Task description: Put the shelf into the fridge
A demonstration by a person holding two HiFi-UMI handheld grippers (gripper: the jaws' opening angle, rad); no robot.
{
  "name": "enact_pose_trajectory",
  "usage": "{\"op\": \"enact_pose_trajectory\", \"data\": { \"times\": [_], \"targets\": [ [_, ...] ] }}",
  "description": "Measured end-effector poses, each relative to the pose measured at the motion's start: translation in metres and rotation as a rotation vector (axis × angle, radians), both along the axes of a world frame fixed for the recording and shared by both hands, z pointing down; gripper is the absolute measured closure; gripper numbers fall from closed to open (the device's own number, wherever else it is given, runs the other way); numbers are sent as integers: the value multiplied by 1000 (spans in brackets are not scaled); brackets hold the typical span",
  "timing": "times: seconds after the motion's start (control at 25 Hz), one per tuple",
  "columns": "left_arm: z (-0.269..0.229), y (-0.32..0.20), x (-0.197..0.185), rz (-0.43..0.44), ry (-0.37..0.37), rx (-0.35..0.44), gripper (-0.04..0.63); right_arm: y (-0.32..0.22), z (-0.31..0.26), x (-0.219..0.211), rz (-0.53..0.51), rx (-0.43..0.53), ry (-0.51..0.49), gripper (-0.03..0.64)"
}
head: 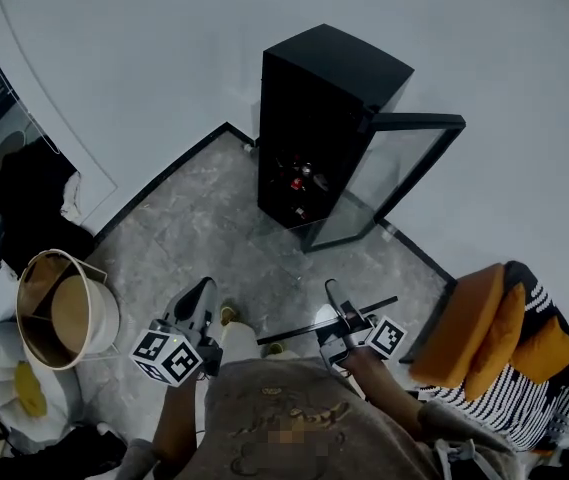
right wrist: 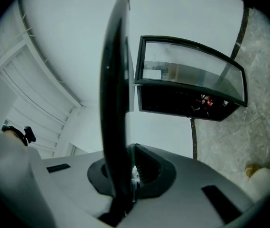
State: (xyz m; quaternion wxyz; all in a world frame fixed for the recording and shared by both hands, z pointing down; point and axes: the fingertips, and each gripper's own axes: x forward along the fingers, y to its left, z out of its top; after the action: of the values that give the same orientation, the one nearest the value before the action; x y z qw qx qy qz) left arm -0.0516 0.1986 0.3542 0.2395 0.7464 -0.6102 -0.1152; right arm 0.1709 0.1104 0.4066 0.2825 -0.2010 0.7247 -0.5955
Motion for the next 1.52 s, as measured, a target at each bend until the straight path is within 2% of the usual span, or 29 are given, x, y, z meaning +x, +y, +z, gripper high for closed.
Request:
{"op": "enact_pose_trajectory", "data": {
  "times": [0.76,1.24,1.52],
  "targets": [
    [2,-120,-71,107,-18,-9,595,-86,15,-68,80,-27,2,591],
    [-5,-203,-108,241,-34,-7,595,-140,11,-117,192,-37,-7,591],
    [0,-241,-134,360,-40,-24,595,-165,16,-142,310,-29,-13,590]
  ]
}}
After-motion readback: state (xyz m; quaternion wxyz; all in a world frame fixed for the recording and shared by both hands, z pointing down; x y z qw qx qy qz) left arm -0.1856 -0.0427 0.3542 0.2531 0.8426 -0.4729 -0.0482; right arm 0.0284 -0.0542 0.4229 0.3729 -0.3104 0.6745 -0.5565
